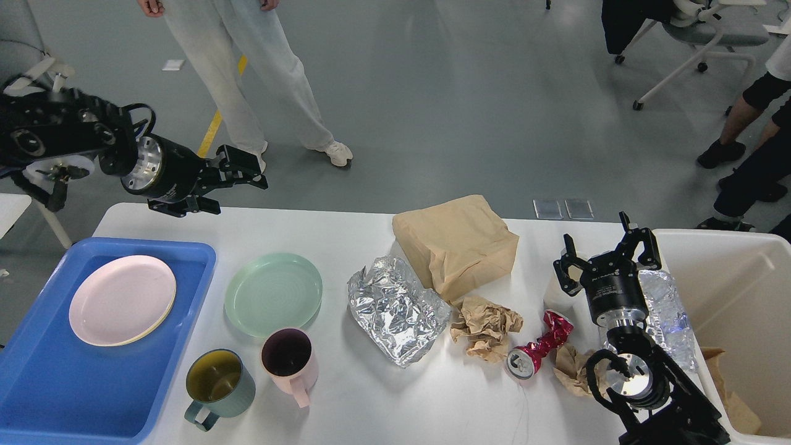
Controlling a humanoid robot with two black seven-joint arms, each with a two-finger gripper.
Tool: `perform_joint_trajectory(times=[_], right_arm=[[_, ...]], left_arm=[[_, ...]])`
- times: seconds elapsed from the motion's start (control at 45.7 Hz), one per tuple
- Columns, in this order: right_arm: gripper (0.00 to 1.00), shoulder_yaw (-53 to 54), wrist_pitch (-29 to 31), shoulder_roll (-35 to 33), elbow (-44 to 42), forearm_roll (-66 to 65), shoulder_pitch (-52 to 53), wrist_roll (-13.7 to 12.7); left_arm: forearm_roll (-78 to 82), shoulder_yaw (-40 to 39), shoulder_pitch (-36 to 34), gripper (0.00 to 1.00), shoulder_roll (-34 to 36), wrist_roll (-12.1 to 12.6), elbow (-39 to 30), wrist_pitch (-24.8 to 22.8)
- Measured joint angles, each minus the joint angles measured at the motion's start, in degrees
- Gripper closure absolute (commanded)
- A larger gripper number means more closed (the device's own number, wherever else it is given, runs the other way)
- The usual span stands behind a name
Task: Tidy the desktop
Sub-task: 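Raise the left gripper and swing it toward the teal mug, then lower the left gripper onto the teal mug and grasp it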
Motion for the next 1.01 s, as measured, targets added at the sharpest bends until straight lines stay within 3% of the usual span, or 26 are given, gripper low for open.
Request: perform_joint_trajectory(times=[0.088, 0.241, 0.372, 0.591, 0.744, 1.007], right_arm=[[0.00, 0.01, 0.00, -0.01, 0.00, -0.01, -0.01, 0.00], [0.00, 0.00, 0.00, 0.00, -0.01, -0.01, 0.00, 0.00], [0.00, 0.00, 0.00, -0.01, -0.04, 0.00, -0.01, 0.00], [0.00, 0.00, 0.00, -0.01, -0.04, 0.00, -0.01, 0.00], [0.00, 0.00, 0.00, -0.01, -0.09, 0.00, -0.01, 0.00], [0.00, 0.00, 0.00, -0.01, -0.10, 0.00, -0.01, 0.00]], left_arm=[[-0.22, 9.58, -8.71, 0.03, -7.70, -0.11, -3.66, -3.88], [-0.63, 14.94, -20.87, 0.03, -12.51, -0.36, -14.12, -8.48], [-4.21, 20.34, -31.67, 0.03, -16.18, -1.20, -23.36, -9.10], [-12.69, 28.61, -45.87, 0.03, -22.17, -5.38, -38.07, -9.21], [-12.96, 30.39, -51.40, 0.03, -23.19, -8.09, -43.82, -10.94], [-12.81, 31.52, -52.23, 0.03, -23.29, -7.97, -44.13, -14.38]])
